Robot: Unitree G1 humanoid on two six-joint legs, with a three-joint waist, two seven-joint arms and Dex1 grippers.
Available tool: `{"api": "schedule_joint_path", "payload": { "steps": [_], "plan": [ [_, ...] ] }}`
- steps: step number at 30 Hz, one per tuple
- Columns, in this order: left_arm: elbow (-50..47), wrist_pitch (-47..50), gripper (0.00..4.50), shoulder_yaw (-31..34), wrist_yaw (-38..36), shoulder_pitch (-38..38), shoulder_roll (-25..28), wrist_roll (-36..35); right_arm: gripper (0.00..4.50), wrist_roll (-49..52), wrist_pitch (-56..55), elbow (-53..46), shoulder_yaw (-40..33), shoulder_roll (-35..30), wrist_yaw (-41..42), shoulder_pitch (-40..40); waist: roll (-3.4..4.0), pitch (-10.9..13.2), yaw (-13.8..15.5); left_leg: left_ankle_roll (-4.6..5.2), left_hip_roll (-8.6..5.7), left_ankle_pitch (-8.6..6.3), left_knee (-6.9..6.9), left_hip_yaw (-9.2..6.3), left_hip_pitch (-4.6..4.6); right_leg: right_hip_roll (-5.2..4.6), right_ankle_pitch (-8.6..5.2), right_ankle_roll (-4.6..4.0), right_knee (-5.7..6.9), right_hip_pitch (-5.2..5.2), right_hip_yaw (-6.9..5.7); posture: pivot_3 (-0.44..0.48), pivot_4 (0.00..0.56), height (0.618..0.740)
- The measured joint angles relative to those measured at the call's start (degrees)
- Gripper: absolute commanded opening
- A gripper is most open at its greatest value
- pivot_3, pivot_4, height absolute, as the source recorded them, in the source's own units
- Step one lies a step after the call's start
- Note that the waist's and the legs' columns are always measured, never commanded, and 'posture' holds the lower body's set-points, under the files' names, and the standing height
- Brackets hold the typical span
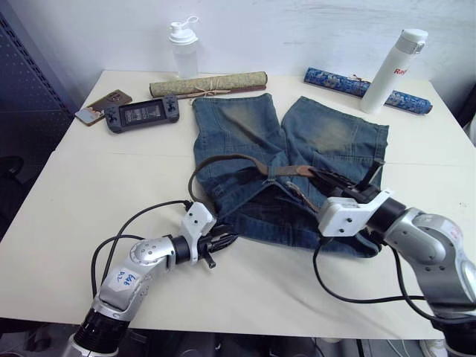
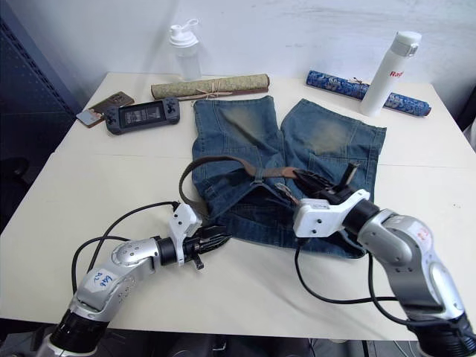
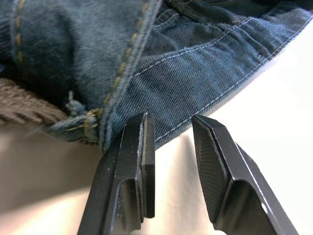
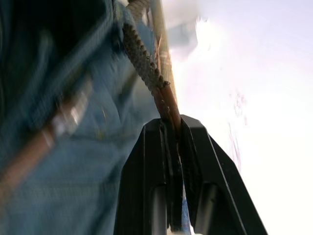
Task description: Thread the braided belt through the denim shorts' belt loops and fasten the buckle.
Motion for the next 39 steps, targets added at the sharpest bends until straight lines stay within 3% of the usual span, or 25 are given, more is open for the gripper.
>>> {"api": "schedule_joint_path", "payload": {
  "steps": [11, 18, 22, 25, 29, 30, 34, 39],
  "plan": [
    [0.1, 0.3, 1.51, 0.2, -0.4, 0.1, 0.0, 0.1, 0.0, 4.4, -6.6, 13.1, -11.9, -4.9, -3.3, 4.1, 0.18, -0.1, -0.1, 0.22, 0.01, 0.13, -0.02, 0.02, 0.04, -0.02, 0.0, 0.0, -0.01, 0.04, -0.01, 0.0, 0.15, 0.717],
    [0.1, 0.3, 1.51, 0.4, -0.5, 0.1, 0.2, 0.1, 0.0, 7.5, -4.3, 13.1, -11.7, -4.4, -3.9, 1.0, 0.27, -0.1, -0.2, 0.23, 0.03, 0.14, -0.02, 0.01, 0.04, -0.04, 0.0, 0.0, -0.02, 0.03, 0.01, 0.0, 0.15, 0.717],
    [-0.6, 0.2, 1.51, 2.1, -0.7, 0.9, -0.2, -0.4, 0.0, 9.4, -2.8, 9.5, -8.0, -1.8, -3.3, -0.5, 0.28, -0.1, -0.3, 0.2, 0.1, 0.12, -0.03, 0.0, 0.03, -0.04, -0.01, -0.01, -0.03, 0.0, 0.03, 0.0, 0.15, 0.717],
    [-1.4, 0.0, 2.32, 4.5, -1.4, 2.8, -1.0, -2.6, 0.0, 10.2, -1.4, 7.2, -4.4, -0.1, -2.5, -2.3, 0.33, 0.0, -0.5, 0.17, 0.19, 0.11, -0.03, 0.05, 0.02, -0.02, -0.03, -0.05, 0.0, -0.07, 0.06, 0.0, 0.15, 0.717],
    [-4.2, 1.2, 4.18, 8.4, -3.3, 5.0, -1.2, -7.4, 0.0, 10.9, -0.2, 5.1, -1.1, 1.4, -1.6, -4.9, 0.33, 0.0, -0.4, 0.14, 0.25, 0.09, -0.03, 0.02, -0.04, 0.01, -0.06, -0.12, 0.0, -0.12, 0.01, 0.0, 0.15, 0.717],
    [-5.9, 1.8, 4.44, 10.0, -3.6, 5.2, -1.3, -9.5, 0.0, 11.1, 0.1, 4.7, 0.0, 1.5, -1.2, -5.4, 0.32, 0.1, -0.4, 0.14, 0.25, 0.1, -0.03, 0.02, -0.05, 0.0, -0.06, -0.12, 0.0, -0.12, 0.0, 0.0, 0.15, 0.717],
    [-13.9, 5.3, 4.44, 15.0, -5.0, 5.8, 0.5, -18.2, 0.0, 11.1, 0.8, 3.9, 3.3, 1.9, 0.5, -7.1, 0.29, 0.1, -0.3, 0.14, 0.21, 0.09, 0.0, 0.01, -0.06, -0.02, -0.06, -0.12, -0.03, -0.07, 0.0, 0.0, 0.15, 0.717],
    [-17.0, 6.6, 4.44, 14.7, -1.3, 3.0, -0.8, -18.3, 0.0, 10.5, 0.7, 3.6, 7.0, 2.4, 1.5, -8.7, 0.29, 0.1, -0.2, 0.14, 0.17, 0.1, 0.01, -0.01, -0.05, 0.18, -0.06, -0.12, 0.01, -0.07, -0.04, 0.0, 0.15, 0.717]
  ]
}}
